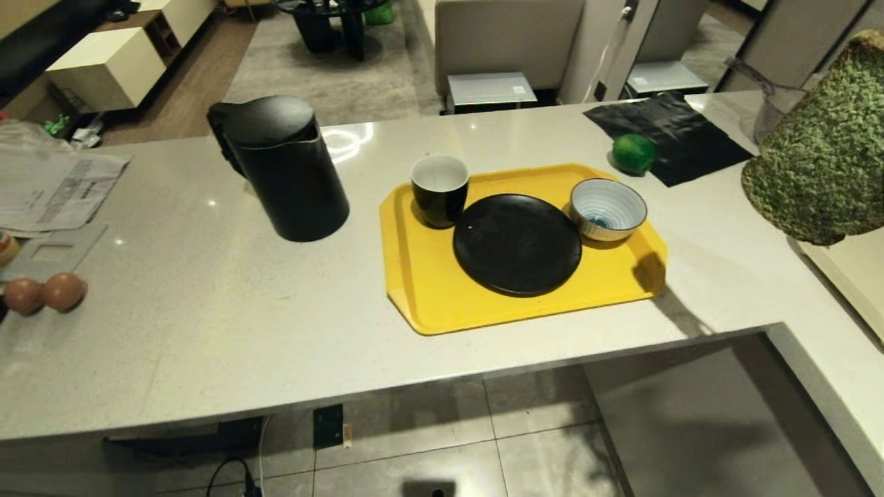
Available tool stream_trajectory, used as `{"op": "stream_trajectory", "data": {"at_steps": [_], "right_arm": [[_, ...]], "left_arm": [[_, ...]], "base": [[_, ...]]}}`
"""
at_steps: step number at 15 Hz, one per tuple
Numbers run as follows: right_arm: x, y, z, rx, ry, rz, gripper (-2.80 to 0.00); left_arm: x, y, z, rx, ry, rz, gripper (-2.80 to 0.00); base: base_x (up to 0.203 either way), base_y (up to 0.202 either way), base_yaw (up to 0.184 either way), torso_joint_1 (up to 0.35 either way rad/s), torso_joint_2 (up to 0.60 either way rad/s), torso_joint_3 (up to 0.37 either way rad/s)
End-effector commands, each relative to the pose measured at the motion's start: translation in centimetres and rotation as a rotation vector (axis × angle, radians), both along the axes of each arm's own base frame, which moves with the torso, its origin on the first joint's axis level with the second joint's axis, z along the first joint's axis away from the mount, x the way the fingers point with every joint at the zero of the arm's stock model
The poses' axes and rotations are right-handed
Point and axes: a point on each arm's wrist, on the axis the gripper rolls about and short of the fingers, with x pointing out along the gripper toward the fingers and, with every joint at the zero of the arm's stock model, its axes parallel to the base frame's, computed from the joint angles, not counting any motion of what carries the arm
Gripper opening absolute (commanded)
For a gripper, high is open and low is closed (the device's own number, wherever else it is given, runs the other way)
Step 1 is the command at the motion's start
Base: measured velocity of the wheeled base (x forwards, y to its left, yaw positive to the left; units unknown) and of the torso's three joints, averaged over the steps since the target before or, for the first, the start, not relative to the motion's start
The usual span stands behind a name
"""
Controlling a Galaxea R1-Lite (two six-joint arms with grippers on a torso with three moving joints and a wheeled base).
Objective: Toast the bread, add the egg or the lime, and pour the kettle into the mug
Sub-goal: Put the baked bread on a plate
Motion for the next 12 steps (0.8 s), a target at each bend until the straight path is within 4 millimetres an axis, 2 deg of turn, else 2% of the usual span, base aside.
{"op": "stream_trajectory", "data": {"at_steps": [1, 6, 9, 12], "right_arm": [[-0.2, 0.0, 0.1, -0.001, -0.006, 0.006, -2.8], [-0.1, 0.2, 0.3, -0.011, -0.009, 0.091, -2.8], [1.7, 0.5, 0.0, -0.009, 0.024, 0.14, -2.8], [4.2, 2.1, 0.5, -0.003, 0.013, 0.231, -2.8]], "left_arm": [[0.0, 0.0, 0.0, 0.0, 0.0, 0.0, -2.8], [0.0, 0.0, 0.0, 0.0, 0.0, 0.0, -2.8], [0.0, 0.0, 0.0, 0.0, 0.0, 0.0, -2.8], [0.0, 0.0, 0.0, 0.0, 0.0, 0.0, -2.8]], "base": [[0.001, -0.003, 0.097, 0.004, 0.01, 0.0], [0.0, 0.0, 0.0, 0.0, 0.0, 0.0], [0.0, 0.0, 0.0, 0.0, 0.0, 0.0], [0.0, 0.0, 0.0, 0.0, 0.0, 0.0]]}}
